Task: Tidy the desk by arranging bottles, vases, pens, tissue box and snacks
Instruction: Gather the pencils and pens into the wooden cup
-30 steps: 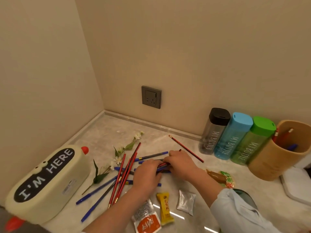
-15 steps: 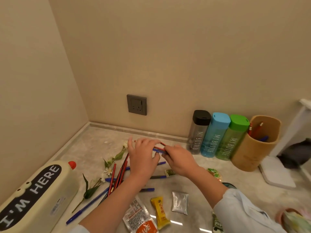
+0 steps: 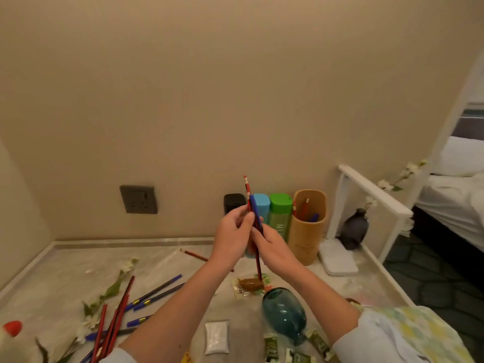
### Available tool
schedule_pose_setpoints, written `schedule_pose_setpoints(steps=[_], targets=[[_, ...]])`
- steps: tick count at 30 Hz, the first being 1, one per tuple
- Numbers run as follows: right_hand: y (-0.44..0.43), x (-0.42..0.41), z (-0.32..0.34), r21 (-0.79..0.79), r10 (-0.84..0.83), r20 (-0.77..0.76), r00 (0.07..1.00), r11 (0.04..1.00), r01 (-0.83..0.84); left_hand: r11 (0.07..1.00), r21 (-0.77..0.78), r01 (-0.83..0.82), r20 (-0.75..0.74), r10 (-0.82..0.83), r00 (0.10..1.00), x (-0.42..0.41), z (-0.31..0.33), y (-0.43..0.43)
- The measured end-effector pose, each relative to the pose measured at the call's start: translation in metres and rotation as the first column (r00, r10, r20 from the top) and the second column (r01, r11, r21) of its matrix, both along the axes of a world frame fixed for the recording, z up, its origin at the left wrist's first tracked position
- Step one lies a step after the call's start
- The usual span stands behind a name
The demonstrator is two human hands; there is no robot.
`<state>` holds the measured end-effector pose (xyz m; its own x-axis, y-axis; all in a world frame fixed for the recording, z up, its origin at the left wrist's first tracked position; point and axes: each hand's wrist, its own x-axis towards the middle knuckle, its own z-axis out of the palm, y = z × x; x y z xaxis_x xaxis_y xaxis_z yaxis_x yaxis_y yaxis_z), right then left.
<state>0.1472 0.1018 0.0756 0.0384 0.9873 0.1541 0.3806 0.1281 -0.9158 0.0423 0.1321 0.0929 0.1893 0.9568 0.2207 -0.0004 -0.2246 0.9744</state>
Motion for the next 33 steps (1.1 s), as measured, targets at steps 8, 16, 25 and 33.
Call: schedule_pose_setpoints(steps=[8,16,25,33], targets=[[-0.017,0.088,0.037,0.126,-0.201,0.359,0.911,0.978,0.166,0.982,0.149,0.114,-0.008,-0.114,0.993,0.074,0.041,-0.011],[0.002,0.143,0.074,0.195,-0.32,0.497,0.806,0.947,0.256,0.95,0.281,0.136,-0.067,-0.122,0.99,0.123,0.064,0.003],[0.042,0.16,0.044,0.079,-0.246,0.578,0.778,0.966,0.246,0.983,0.164,0.084,-0.136,-0.062,0.989,0.144,0.037,0.039],[0.062,0.167,0.022,0.088,-0.238,0.623,0.745,0.968,0.236,0.993,0.122,0.002,-0.122,0.013,0.992,0.158,0.007,0.057]])
